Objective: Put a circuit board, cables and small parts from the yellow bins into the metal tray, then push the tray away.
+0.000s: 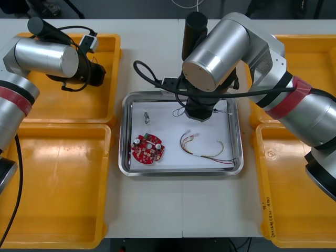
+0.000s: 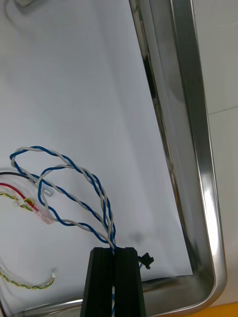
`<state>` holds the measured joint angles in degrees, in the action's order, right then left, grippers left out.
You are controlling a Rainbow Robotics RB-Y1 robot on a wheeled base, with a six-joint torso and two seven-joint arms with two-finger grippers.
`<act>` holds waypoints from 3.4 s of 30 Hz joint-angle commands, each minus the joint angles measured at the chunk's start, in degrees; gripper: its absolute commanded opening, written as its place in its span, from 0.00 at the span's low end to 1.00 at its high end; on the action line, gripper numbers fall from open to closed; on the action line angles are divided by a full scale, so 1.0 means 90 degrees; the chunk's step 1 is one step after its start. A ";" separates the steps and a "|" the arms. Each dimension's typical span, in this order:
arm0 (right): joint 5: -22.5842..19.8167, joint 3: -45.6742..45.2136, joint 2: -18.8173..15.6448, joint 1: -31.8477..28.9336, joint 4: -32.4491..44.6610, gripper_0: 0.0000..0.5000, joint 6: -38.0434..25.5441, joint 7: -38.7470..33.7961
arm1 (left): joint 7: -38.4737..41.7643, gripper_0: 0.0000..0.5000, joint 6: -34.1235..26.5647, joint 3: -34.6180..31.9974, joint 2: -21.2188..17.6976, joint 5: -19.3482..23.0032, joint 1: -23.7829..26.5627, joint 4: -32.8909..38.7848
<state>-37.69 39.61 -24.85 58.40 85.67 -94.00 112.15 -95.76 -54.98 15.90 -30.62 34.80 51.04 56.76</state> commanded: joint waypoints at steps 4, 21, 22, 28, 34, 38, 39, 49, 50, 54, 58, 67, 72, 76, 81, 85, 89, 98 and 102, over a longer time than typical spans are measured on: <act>0.0213 0.0335 0.0056 -0.0238 -0.0096 0.00 0.0552 0.0175 | -0.0757 0.00 -0.0502 -0.0322 -0.0006 0.0069 0.0296 0.0149; 0.0165 0.0599 -0.0042 -0.0453 -0.0369 0.00 0.1148 0.0175 | -0.0591 0.00 -0.2358 -0.1318 -0.0055 -0.0204 0.0296 0.1369; 0.0155 0.0589 -0.0042 -0.0453 -0.0369 0.00 0.1148 0.0175 | -0.0571 0.00 -0.2426 -0.1347 -0.0055 -0.0214 0.0296 0.1418; 0.0165 0.0589 -0.0071 -0.0443 -0.0369 0.23 0.1148 0.0244 | -0.0327 0.00 -0.3159 -0.1494 -0.0055 -0.0322 0.0296 0.1975; 0.0194 0.0589 -0.0071 -0.0443 -0.0369 0.97 0.1197 0.0205 | 0.0357 0.00 -0.3823 -0.1494 0.0062 -0.0419 0.0286 0.2619; 0.0204 0.0589 -0.0071 -0.0424 -0.0369 1.00 0.1197 0.0224 | 0.0767 0.00 -0.4233 -0.1503 0.0209 -0.0556 0.0286 0.3030; 0.0204 0.0579 -0.0081 -0.0414 -0.0369 1.00 0.1197 0.0244 | 0.0825 0.00 -0.4291 -0.1494 0.0228 -0.0576 0.0286 0.3088; -0.0070 0.0042 -0.0081 -0.0033 -0.0369 1.00 0.0484 0.0205 | 0.1724 0.00 -0.5073 -0.1484 0.0717 -0.0976 -0.0036 0.4260; -0.0138 -0.0114 -0.0081 0.0064 -0.0369 1.00 0.0289 0.0215 | 0.1802 0.00 -0.5121 -0.1445 0.0756 -0.0986 -0.0095 0.4387; -0.0304 -0.0592 -0.0081 0.0299 -0.0369 1.00 -0.0307 0.0195 | 0.2153 0.00 -0.5190 -0.1240 0.0853 -0.1074 -0.0270 0.4748; -0.0392 -0.1110 -0.0081 0.0523 -0.0359 1.00 -0.1000 0.0166 | 0.2593 0.00 -0.5190 -0.1025 0.0931 -0.1181 -0.0436 0.5100; -0.0177 -0.1930 -0.0335 0.0572 0.0295 1.00 -0.1777 -0.0088 | 0.2827 0.00 -0.5200 -0.0888 0.0941 -0.1142 -0.0495 0.5256; -0.0158 -0.2028 -0.0716 0.0191 0.1301 1.00 -0.1777 -0.0977 | 0.2876 0.00 -0.5200 -0.0888 0.0941 -0.1132 -0.0505 0.5266; -0.0246 -0.2174 -0.0960 -0.0131 0.1809 1.00 -0.1777 -0.1543 | 0.2886 0.00 -0.5180 -0.0888 0.0941 -0.1113 -0.0495 0.5266; -0.0431 -0.2506 -0.1321 -0.0551 0.2346 1.00 -0.1777 -0.2315 | 0.2905 0.00 -0.5141 -0.0888 0.0941 -0.1074 -0.0505 0.5266; -0.0626 -0.2809 -0.1565 -0.0844 0.2639 1.00 -0.1777 -0.2754 | 0.2925 0.00 -0.5141 -0.0888 0.0941 -0.1064 -0.0505 0.5266; -0.0978 -0.3180 -0.1956 -0.1244 0.2942 1.00 -0.1777 -0.3272 | 0.2964 0.00 -0.5131 -0.0888 0.0941 -0.1034 -0.0495 0.5266; -0.1496 -0.4176 -0.2591 -0.2094 0.3440 1.00 -0.1777 -0.4063 | 0.3364 0.00 -0.5073 -0.0595 0.1088 -0.1201 -0.0495 0.5315; -0.1554 -0.4567 -0.2786 -0.2494 0.3518 1.00 -0.1777 -0.4121 | 0.3833 0.00 -0.4975 -0.0263 0.1244 -0.1415 -0.0505 0.5334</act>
<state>-50.95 2.63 -46.54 38.71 115.36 -109.76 77.00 -71.38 -100.96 10.46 -21.74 23.50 46.61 102.29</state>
